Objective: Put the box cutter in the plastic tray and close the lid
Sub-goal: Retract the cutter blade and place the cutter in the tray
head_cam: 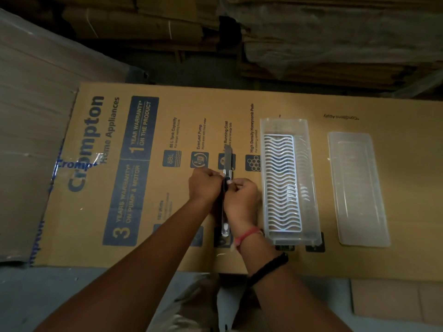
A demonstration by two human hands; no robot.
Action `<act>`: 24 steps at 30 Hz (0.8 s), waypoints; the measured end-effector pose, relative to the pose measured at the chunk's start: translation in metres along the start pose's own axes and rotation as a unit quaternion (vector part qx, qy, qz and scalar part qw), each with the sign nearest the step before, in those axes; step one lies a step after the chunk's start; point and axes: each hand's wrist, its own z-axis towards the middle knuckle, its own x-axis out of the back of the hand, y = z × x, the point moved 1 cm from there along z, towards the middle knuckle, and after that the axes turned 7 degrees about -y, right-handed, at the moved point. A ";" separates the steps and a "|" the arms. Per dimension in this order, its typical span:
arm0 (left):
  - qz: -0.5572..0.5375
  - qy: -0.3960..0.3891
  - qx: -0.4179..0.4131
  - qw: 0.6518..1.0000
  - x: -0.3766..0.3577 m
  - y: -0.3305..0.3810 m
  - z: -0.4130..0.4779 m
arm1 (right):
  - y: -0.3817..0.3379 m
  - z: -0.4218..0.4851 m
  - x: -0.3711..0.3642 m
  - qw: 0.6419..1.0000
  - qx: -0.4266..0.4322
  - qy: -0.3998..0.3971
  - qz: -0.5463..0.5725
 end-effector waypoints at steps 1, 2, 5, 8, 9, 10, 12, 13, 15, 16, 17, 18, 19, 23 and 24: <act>-0.003 -0.006 0.004 1.000 0.000 0.000 0.001 | 0.001 0.001 -0.001 1.000 0.000 -0.002 -0.001; -0.006 -0.014 0.005 1.000 0.000 0.001 0.001 | 0.002 0.002 -0.002 1.000 0.001 -0.002 0.001; -0.025 -0.032 0.004 0.999 0.001 0.004 -0.001 | 0.003 0.004 -0.004 1.000 0.005 -0.005 0.025; -0.071 -0.048 0.007 0.996 0.001 0.003 0.002 | 0.006 0.006 -0.004 0.999 0.014 -0.001 0.039; -0.086 -0.055 0.008 0.995 0.001 0.003 0.003 | 0.007 0.006 -0.005 0.998 0.017 -0.002 0.053; -0.099 -0.061 0.007 0.993 0.001 0.003 0.004 | 0.007 0.006 -0.005 0.998 0.019 -0.002 0.064; -0.124 -0.067 -0.001 0.990 0.001 0.005 0.005 | 0.006 0.005 -0.003 0.996 0.025 -0.003 0.081; -0.139 -0.068 -0.007 0.988 0.002 0.007 0.005 | 0.004 0.005 -0.002 0.995 0.033 -0.002 0.091; -0.159 -0.072 -0.016 0.984 0.003 0.010 0.005 | 0.003 0.005 0.000 0.992 0.048 -0.001 0.117; -0.164 -0.074 -0.021 0.984 0.004 0.013 0.006 | 0.001 0.006 0.001 0.989 0.058 -0.002 0.135; -0.164 -0.072 -0.029 0.983 0.005 0.015 0.008 | 0.000 0.007 0.001 0.986 0.069 -0.004 0.150; -0.160 -0.069 -0.039 0.984 0.007 0.018 0.009 | -0.002 0.007 0.001 0.984 0.080 -0.006 0.160; -0.156 -0.064 -0.053 0.984 0.008 0.021 0.010 | -0.004 0.008 0.000 0.982 0.090 -0.010 0.163; -0.174 -0.051 -0.099 0.978 0.014 0.039 0.013 | -0.015 0.008 -0.004 0.978 0.110 -0.011 0.175; -0.183 -0.051 -0.110 0.976 0.014 0.043 0.013 | -0.018 0.007 -0.003 0.977 0.115 -0.009 0.180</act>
